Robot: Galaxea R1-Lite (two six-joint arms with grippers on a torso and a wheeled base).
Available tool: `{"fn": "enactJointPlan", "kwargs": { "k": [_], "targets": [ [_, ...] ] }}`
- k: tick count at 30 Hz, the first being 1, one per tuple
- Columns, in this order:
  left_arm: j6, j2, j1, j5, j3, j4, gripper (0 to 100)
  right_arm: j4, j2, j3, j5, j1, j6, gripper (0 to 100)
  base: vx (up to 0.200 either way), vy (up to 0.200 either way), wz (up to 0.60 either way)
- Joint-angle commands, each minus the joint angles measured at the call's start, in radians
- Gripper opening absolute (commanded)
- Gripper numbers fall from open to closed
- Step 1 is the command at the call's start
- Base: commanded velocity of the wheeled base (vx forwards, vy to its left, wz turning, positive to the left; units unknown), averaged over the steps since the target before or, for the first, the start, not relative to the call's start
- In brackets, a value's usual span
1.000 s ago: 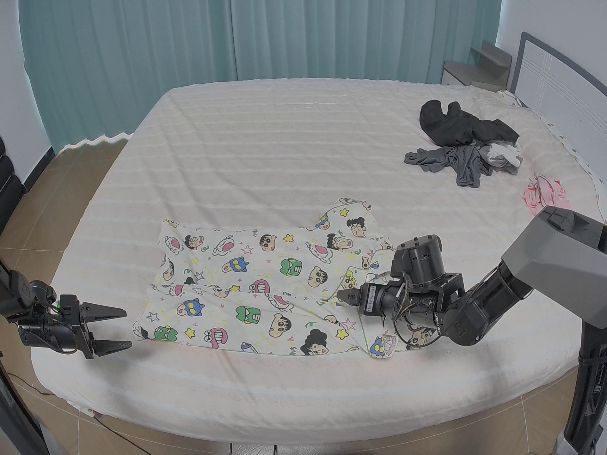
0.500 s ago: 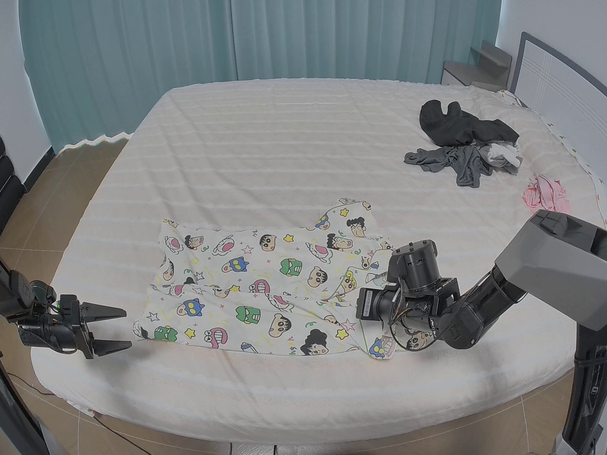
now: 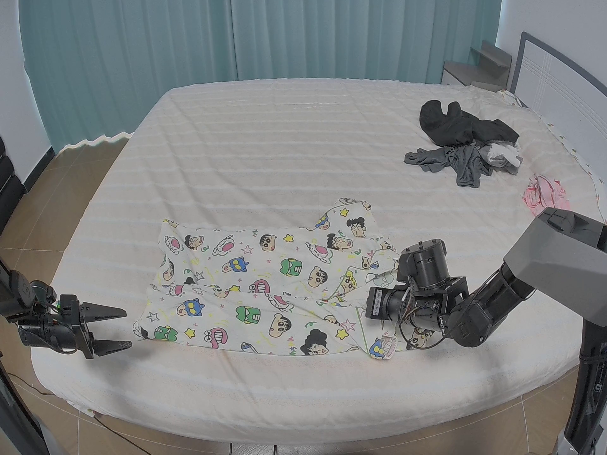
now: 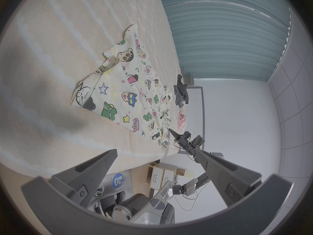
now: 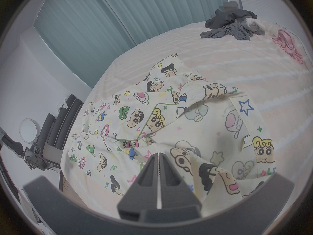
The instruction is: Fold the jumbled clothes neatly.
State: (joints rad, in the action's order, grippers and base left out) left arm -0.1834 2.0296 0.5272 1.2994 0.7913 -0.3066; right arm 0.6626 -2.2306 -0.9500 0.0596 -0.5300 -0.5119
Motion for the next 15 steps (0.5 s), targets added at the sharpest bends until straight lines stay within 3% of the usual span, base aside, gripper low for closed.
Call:
{"fn": "enactJointPlan", "kwargs": {
  "k": [1,3,4,15],
  "targets": [
    [-0.001,0.001,0.0,0.0,0.0,0.0,100,0.002,0.003,0.0,0.0,0.002,0.001,0,0.0,0.0,0.0],
    [0.001,0.001,0.0,0.0,0.0,0.0,100,0.002,0.003,0.0,0.0,0.004,0.001,0,0.0,0.0,0.0],
    [0.001,0.001,0.0,0.0,0.0,0.0,100,0.002,0.003,-0.001,0.0,0.004,0.0,100,0.0,0.0,0.0],
    [-0.001,0.001,0.0,0.0,0.0,0.0,100,0.009,-0.012,-0.026,-0.003,0.022,-0.008,100,0.0,0.0,0.0]
  ]
}}
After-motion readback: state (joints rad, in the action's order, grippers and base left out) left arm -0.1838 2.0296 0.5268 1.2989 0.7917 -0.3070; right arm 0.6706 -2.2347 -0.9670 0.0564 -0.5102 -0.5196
